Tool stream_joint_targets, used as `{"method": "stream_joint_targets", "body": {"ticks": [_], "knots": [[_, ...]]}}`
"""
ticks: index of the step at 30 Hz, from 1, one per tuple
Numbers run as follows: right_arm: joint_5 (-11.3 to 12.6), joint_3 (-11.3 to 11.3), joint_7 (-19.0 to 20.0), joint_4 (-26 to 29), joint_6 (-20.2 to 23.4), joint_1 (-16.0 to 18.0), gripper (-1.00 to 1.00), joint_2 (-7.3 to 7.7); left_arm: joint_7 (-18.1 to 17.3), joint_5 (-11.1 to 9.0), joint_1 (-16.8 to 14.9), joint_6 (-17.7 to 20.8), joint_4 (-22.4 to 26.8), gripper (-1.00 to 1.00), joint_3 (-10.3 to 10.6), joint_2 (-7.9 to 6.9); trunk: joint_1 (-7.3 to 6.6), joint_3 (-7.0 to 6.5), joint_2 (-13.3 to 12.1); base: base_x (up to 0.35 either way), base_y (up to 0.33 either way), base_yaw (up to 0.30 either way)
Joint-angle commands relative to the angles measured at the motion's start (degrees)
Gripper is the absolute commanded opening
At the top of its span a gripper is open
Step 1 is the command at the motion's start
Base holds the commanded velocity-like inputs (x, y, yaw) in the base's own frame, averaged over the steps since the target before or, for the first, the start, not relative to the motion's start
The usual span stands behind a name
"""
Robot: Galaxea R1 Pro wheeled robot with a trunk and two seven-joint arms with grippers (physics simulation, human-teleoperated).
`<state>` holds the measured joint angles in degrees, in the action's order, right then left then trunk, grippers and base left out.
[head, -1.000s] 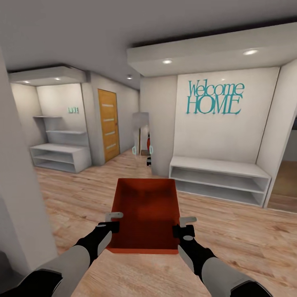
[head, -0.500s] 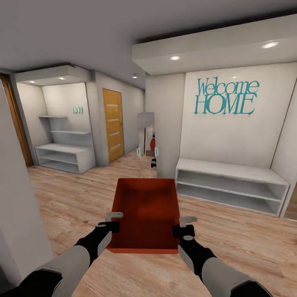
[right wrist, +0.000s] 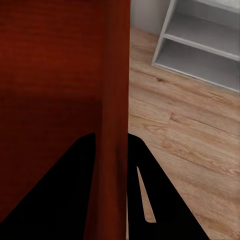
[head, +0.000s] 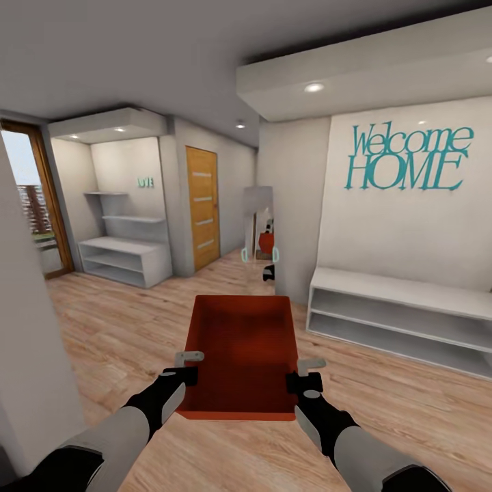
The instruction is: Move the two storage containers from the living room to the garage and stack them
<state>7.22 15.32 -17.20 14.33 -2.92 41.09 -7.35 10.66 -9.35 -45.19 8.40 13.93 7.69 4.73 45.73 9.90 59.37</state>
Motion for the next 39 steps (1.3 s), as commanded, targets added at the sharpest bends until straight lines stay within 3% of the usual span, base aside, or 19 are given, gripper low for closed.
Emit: {"method": "stream_joint_targets", "body": {"ticks": [1, 39], "knots": [[1.0, -0.7, -0.5, -1.3, -0.4, 0.0, -1.00, 0.05, 1.3, 0.9, -0.1, -2.1, 0.3, -1.00, -1.8, -2.00, 0.04, 0.07, 0.1, 0.322, 0.000, 0.004], [1.0, -0.7, -0.5, -1.3, -0.3, 0.0, -1.00, 0.05, 1.3, 0.9, -0.1, -2.1, 0.4, -1.00, -1.8, -2.00, 0.04, 0.07, 0.1, 0.322, 0.000, 0.000]]}}
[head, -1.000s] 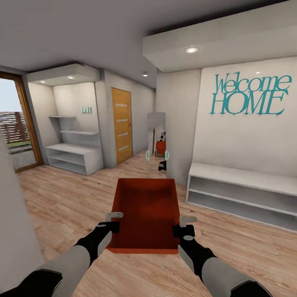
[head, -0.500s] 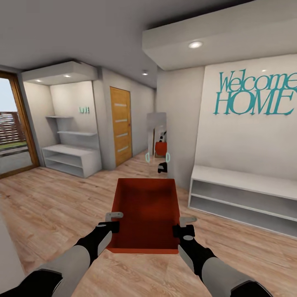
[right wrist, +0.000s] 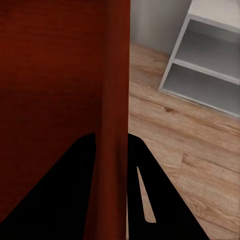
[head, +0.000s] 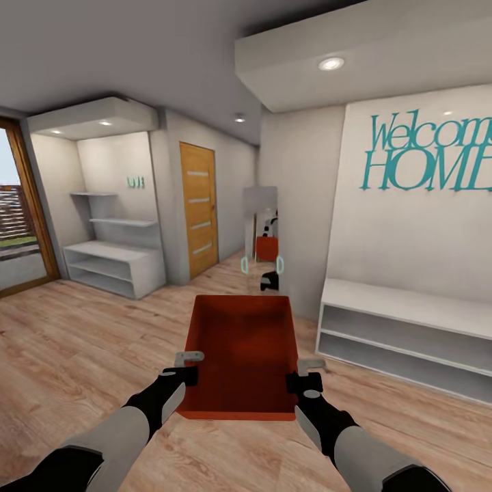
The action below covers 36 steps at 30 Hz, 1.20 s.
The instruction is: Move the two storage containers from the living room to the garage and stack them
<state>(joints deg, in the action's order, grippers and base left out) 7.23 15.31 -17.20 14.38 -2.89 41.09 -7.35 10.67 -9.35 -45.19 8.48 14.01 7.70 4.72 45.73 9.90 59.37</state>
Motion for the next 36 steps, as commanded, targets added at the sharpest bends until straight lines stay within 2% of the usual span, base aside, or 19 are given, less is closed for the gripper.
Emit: {"method": "stream_joint_targets", "body": {"ticks": [1, 36], "knots": [[0.9, -0.7, -0.5, -1.4, -0.4, 0.0, -1.00, 0.05, 1.3, 0.9, -0.1, -2.1, 0.3, -1.00, -1.8, -2.00, 0.04, 0.07, 0.1, 0.322, 0.000, 0.018], [0.9, -0.7, -0.5, -1.4, -0.4, 0.0, -1.00, 0.05, 1.3, 0.9, -0.1, -2.1, 0.3, -1.00, -1.8, -2.00, 0.04, 0.07, 0.1, 0.322, 0.000, 0.257]]}}
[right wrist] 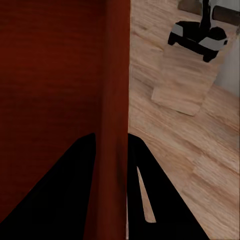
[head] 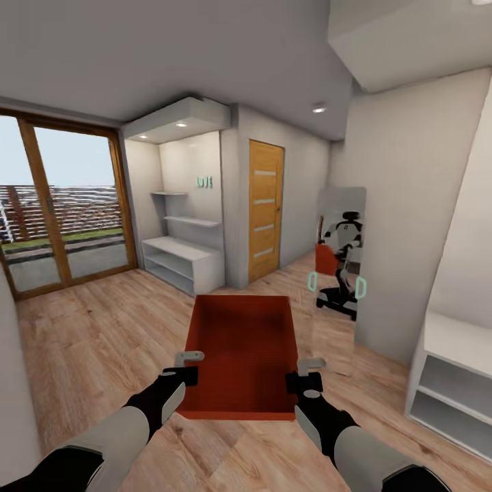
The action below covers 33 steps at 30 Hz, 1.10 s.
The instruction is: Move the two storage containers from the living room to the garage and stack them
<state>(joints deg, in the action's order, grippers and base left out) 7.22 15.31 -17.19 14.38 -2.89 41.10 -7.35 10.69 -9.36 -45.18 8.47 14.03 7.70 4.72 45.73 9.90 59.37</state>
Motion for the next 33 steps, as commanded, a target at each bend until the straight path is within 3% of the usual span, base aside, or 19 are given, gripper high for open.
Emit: {"method": "stream_joint_targets", "body": {"ticks": [1, 33], "knots": [[1.0, -0.7, -0.5, -1.4, -0.4, 0.0, -1.00, 0.06, 1.3, 0.9, -0.1, -2.1, 0.3, -1.00, -1.8, -1.99, 0.04, 0.07, 0.1, 0.322, 0.000, 0.158], [1.0, -0.7, -0.5, -1.4, -0.4, 0.0, -1.00, 0.06, 1.3, 0.9, -0.1, -2.1, 0.3, -1.00, -1.8, -1.99, 0.04, 0.07, 0.1, 0.322, 0.000, 0.006]]}}
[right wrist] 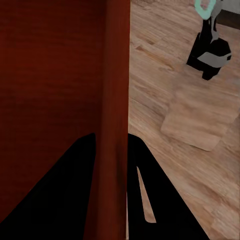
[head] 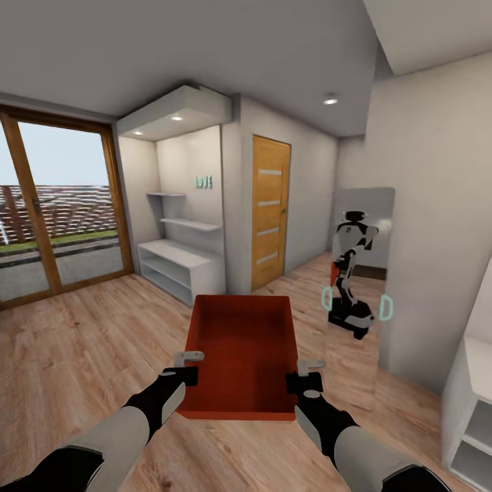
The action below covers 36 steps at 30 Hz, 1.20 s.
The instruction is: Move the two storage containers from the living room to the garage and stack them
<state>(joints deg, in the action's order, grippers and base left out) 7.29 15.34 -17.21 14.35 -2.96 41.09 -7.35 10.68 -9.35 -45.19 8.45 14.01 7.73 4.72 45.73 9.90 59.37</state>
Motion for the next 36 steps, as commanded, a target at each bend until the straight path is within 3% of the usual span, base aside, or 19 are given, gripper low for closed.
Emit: {"method": "stream_joint_targets", "body": {"ticks": [1, 36], "knots": [[1.0, -0.8, -0.5, -1.3, -0.4, 0.0, -1.00, 0.05, 1.3, 0.9, -0.1, -2.1, 0.3, -1.00, -1.8, -2.00, 0.04, 0.07, 0.1, 0.322, 0.000, 0.000], [1.0, -0.8, -0.5, -1.3, -0.3, 0.0, -1.00, 0.05, 1.3, 0.9, -0.1, -2.1, 0.4, -1.00, -1.8, -2.00, 0.04, 0.07, 0.1, 0.322, 0.000, 0.000]]}}
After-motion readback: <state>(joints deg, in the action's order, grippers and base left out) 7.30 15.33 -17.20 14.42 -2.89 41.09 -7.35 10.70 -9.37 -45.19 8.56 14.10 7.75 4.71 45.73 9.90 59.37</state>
